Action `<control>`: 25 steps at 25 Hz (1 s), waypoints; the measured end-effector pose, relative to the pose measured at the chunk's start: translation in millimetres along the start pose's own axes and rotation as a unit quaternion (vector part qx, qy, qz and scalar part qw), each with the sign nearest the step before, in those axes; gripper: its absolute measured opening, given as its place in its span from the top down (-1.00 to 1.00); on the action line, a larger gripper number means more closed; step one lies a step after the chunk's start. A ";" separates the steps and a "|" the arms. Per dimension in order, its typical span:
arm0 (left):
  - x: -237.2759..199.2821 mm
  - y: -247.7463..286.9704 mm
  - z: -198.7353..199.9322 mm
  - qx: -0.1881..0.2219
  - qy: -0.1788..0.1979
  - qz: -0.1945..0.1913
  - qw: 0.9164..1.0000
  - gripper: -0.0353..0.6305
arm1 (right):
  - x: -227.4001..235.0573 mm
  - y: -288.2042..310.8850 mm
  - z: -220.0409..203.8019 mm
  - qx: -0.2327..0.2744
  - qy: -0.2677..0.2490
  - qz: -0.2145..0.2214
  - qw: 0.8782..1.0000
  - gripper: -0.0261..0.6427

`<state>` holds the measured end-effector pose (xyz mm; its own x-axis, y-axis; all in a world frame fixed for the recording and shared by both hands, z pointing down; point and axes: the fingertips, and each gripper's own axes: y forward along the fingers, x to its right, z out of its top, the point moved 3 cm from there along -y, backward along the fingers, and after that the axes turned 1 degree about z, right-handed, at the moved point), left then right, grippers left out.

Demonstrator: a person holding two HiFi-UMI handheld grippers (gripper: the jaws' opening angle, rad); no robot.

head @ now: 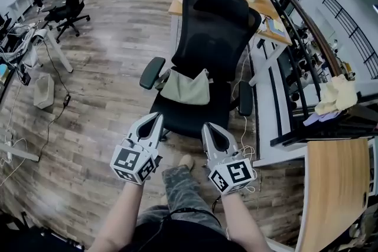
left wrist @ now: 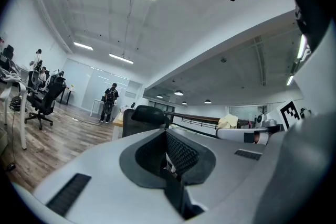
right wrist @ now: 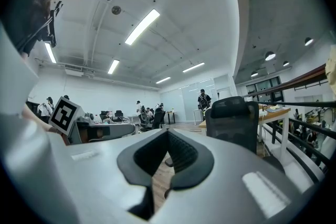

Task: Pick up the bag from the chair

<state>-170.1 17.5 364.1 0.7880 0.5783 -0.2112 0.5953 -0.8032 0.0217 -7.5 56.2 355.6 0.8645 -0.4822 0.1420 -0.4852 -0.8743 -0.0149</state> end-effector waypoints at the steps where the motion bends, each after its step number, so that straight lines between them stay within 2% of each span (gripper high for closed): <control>1: -2.6 4.8 -0.6 0.000 -0.001 -0.001 1.000 0.90 | 3.1 4.6 -1.0 0.000 0.001 0.000 1.000 0.90; 13: -30.3 94.9 -18.9 -0.018 -0.019 -0.014 1.000 0.90 | 66.3 67.7 -13.9 -0.027 -0.002 0.006 1.000 0.90; 25: -54.2 166.5 -42.6 -0.042 -0.026 -0.006 0.999 0.90 | 122.1 117.3 -35.9 -0.046 0.025 0.012 0.999 0.90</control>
<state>-107.0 -141.5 420.8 0.7728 0.5779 -0.2624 0.6174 -0.7804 0.0995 36.4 -103.2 406.8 0.8456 -0.4983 0.1912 -0.5183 -0.8522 0.0713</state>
